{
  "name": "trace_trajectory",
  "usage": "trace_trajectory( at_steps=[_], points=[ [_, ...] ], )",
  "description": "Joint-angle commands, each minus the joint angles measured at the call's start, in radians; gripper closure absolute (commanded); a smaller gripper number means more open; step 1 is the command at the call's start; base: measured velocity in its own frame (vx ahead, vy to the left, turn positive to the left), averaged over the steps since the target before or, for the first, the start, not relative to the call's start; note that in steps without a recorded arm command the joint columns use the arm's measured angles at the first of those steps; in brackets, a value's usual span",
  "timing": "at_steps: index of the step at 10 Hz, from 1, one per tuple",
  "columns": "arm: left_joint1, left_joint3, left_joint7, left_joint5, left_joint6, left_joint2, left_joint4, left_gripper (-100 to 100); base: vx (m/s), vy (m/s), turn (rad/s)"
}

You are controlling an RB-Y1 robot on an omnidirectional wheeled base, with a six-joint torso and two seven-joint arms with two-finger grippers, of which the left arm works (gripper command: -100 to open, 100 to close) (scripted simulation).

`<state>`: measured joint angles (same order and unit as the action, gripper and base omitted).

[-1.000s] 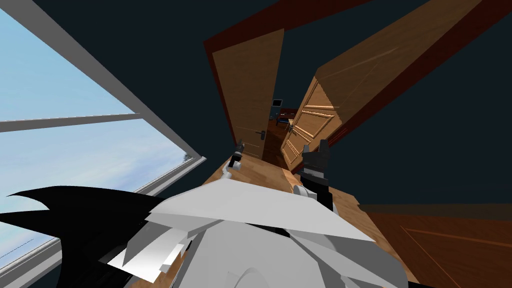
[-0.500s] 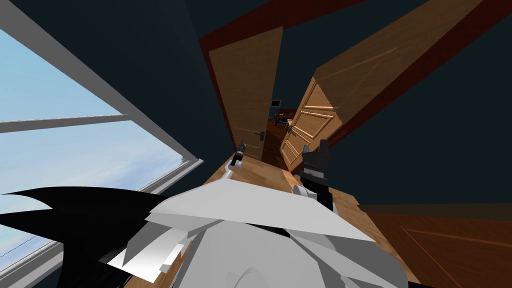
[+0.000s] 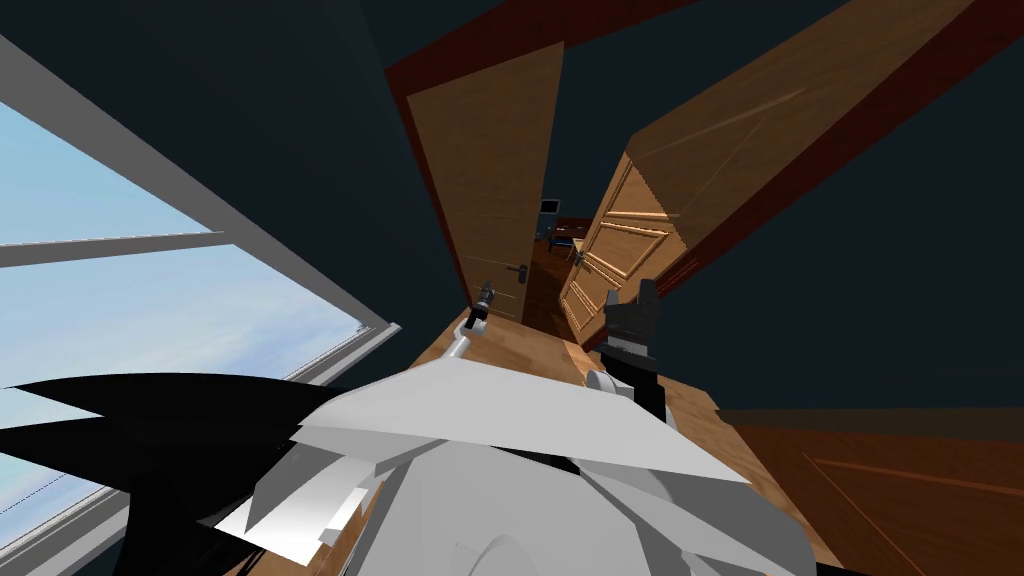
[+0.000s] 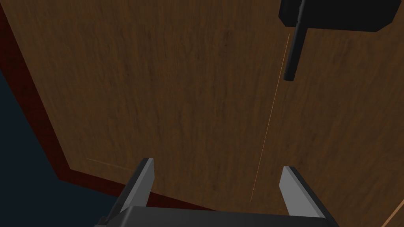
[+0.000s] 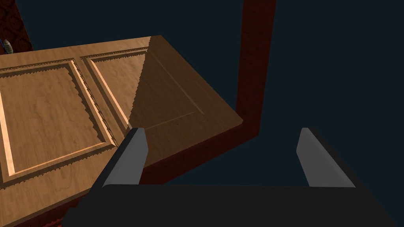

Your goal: Push the door open

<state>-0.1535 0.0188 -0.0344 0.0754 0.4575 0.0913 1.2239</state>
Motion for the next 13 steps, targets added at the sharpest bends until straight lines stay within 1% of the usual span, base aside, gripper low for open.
trace_trajectory(
  at_steps=[1,3,4,5,6,11,13],
  points=[
    [-0.026,0.002,0.001,0.003,0.007,0.000,-0.050,-100,0.055,0.012,-0.021],
    [-0.065,0.005,0.002,0.007,0.007,-0.001,-0.111,-100,0.090,0.011,-0.049],
    [-0.065,0.005,0.002,0.007,0.007,-0.001,-0.117,-100,0.062,0.010,-0.011],
    [-0.084,0.007,0.003,0.009,0.006,-0.001,-0.149,-100,0.058,0.000,-0.016],
    [-0.084,0.007,0.003,0.009,0.006,-0.001,-0.149,-100,0.041,0.001,-0.015],
    [-0.172,0.015,0.007,0.018,0.005,-0.006,-0.295,-100,0.081,0.013,-0.037],
    [-0.203,0.017,0.009,0.022,0.004,-0.009,-0.345,-100,0.089,0.008,-0.033]
  ],
)
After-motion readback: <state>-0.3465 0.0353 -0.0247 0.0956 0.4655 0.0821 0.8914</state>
